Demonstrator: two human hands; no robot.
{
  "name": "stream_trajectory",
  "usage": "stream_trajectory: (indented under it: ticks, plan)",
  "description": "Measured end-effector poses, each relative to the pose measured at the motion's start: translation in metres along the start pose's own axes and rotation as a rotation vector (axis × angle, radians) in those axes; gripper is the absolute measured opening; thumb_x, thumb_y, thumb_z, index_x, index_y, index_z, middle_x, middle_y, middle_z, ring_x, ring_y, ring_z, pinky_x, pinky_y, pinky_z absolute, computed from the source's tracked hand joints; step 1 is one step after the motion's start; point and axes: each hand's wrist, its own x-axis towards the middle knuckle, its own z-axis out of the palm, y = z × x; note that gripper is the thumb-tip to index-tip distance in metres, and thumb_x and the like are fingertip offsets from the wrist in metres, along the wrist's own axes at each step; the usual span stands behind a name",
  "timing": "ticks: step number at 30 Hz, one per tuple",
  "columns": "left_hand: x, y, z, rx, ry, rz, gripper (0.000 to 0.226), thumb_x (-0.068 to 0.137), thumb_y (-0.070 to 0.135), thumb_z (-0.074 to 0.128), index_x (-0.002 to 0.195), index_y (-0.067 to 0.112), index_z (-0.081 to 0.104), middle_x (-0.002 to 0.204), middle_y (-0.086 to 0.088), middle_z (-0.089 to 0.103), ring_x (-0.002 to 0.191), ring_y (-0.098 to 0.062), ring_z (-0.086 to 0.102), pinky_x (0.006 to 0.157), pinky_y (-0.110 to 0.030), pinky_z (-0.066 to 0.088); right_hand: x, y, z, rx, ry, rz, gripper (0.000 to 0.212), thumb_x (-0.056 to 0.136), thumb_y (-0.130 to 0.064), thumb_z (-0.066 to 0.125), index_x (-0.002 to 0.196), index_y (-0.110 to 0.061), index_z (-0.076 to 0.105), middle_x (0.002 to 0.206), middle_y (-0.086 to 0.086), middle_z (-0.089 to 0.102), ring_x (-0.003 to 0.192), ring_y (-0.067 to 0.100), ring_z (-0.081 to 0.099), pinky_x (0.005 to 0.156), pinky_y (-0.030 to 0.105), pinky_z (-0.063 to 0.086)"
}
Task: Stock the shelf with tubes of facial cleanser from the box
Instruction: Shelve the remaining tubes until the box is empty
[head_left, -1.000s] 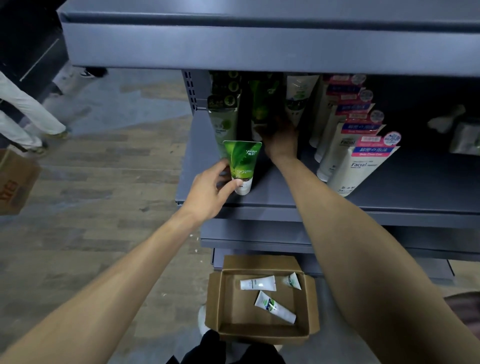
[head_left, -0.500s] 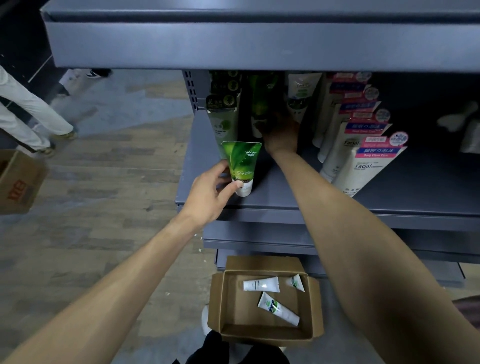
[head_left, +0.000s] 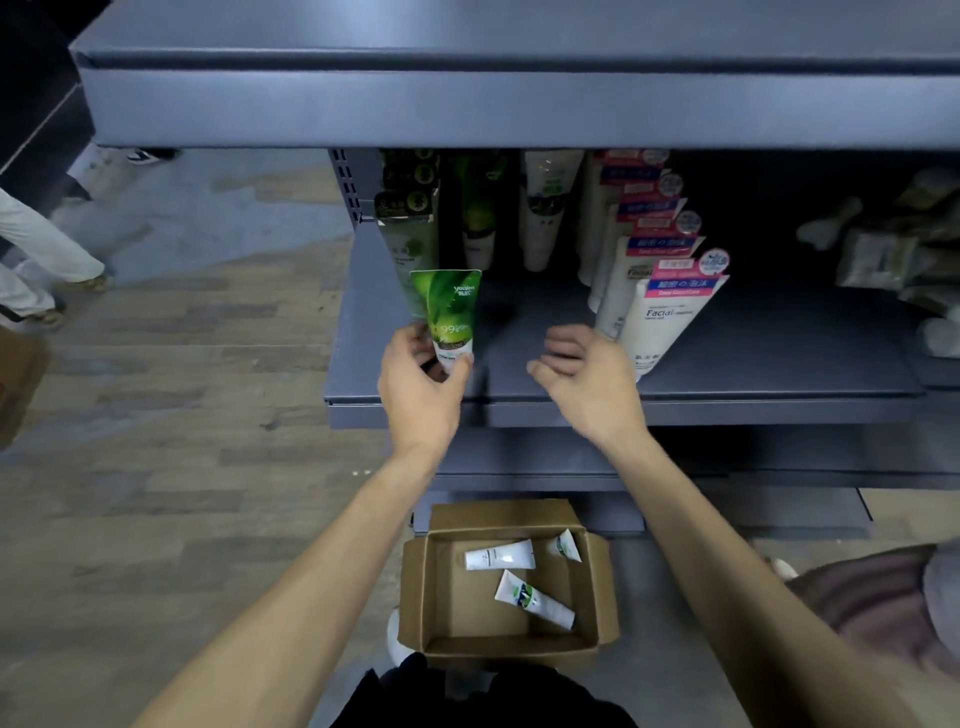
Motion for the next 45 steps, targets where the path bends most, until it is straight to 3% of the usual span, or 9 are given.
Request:
stream_trajectory:
  ticks: [3,12,18,24,30,33,37,41,45]
  plan:
    - [-0.001,0.001,0.018,0.068,0.101,-0.017,0.030,0.078,0.022,0.078,0.101,0.018,0.059,0.100,-0.001,0.065,0.091,-0.013,0.063,0.085,-0.039,0.054,-0.031,0.010,-0.014,-0.051,0.019,0.036,0.042,0.084,-0.019,0.076,0.122,-0.016,0.060,0.112,-0.006,0.065,0.089,0.000,0.067,0.076,0.004,0.049]
    - [0.021,0.015,0.063,0.156,0.119,0.004,0.025,0.080,0.024,0.073,0.092,0.013,0.055,0.093,-0.008,0.063,0.084,-0.026,0.063,0.075,-0.043,0.054,-0.039,0.012,-0.041,-0.149,-0.001,0.035,0.042,0.085,-0.025,0.075,0.124,-0.018,0.061,0.112,-0.006,0.066,0.083,-0.008,0.064,0.068,-0.004,0.043]
    - [0.034,0.025,0.080,0.205,0.149,0.007,0.027,0.084,0.021,0.070,0.099,0.006,0.054,0.102,-0.013,0.060,0.091,-0.031,0.061,0.077,-0.043,0.052,-0.035,0.013,-0.049,-0.194,0.001,-0.035,0.039,0.084,-0.026,0.076,0.120,-0.019,0.063,0.109,-0.004,0.066,0.085,-0.004,0.066,0.067,-0.002,0.044]
    - [0.041,0.032,0.088,0.248,0.156,0.006,0.029,0.088,0.017,0.065,0.109,0.001,0.052,0.111,-0.015,0.055,0.095,-0.034,0.059,0.081,-0.044,0.051,-0.034,0.015,-0.052,-0.229,-0.030,-0.088,0.039,0.083,-0.029,0.076,0.120,-0.023,0.063,0.109,-0.005,0.066,0.089,0.001,0.067,0.083,0.022,0.056]
    - [0.046,0.043,0.101,0.293,0.172,-0.046,0.035,0.091,0.012,0.055,0.123,0.000,0.045,0.125,-0.015,0.047,0.105,-0.035,0.055,0.089,-0.038,0.046,-0.036,0.017,-0.061,-0.179,-0.058,-0.086,0.040,0.085,-0.030,0.074,0.123,-0.026,0.061,0.110,-0.008,0.065,0.088,-0.002,0.068,0.077,0.009,0.053]
    - [0.051,0.046,0.107,0.331,0.169,-0.069,0.045,0.093,0.011,0.054,0.134,0.002,0.040,0.134,-0.016,0.042,0.111,-0.035,0.054,0.092,-0.036,0.043,-0.041,0.023,-0.071,-0.159,-0.075,-0.077,0.040,0.086,-0.028,0.073,0.123,-0.027,0.061,0.111,-0.009,0.066,0.087,-0.003,0.069,0.082,0.013,0.054]
    - [0.062,0.048,0.112,0.385,0.161,-0.093,0.056,0.096,0.014,0.053,0.145,0.000,0.029,0.141,-0.017,0.037,0.121,-0.032,0.050,0.096,-0.032,0.040,-0.047,0.030,-0.085,-0.154,-0.075,-0.076,0.037,0.087,-0.025,0.072,0.123,-0.029,0.061,0.110,-0.012,0.068,0.086,-0.007,0.067,0.079,0.006,0.050]
    - [0.070,0.048,0.114,0.551,0.166,-0.069,0.059,0.101,0.023,0.045,0.149,0.000,0.020,0.147,-0.016,0.032,0.130,-0.026,0.041,0.100,-0.022,0.029,-0.053,0.034,-0.092,-0.127,-0.067,-0.071,0.036,0.088,-0.025,0.071,0.122,-0.031,0.060,0.107,-0.014,0.068,0.086,-0.004,0.068,0.078,0.010,0.052]
    - [0.075,0.044,0.117,0.540,0.160,-0.066,0.062,0.101,0.023,0.046,0.150,-0.002,0.017,0.147,-0.019,0.032,0.130,-0.031,0.043,0.101,-0.027,0.034,-0.058,0.037,-0.091,-0.120,-0.082,-0.072,0.033,0.089,-0.027,0.070,0.121,-0.028,0.061,0.102,-0.014,0.069,0.086,-0.003,0.068,0.078,0.009,0.051]
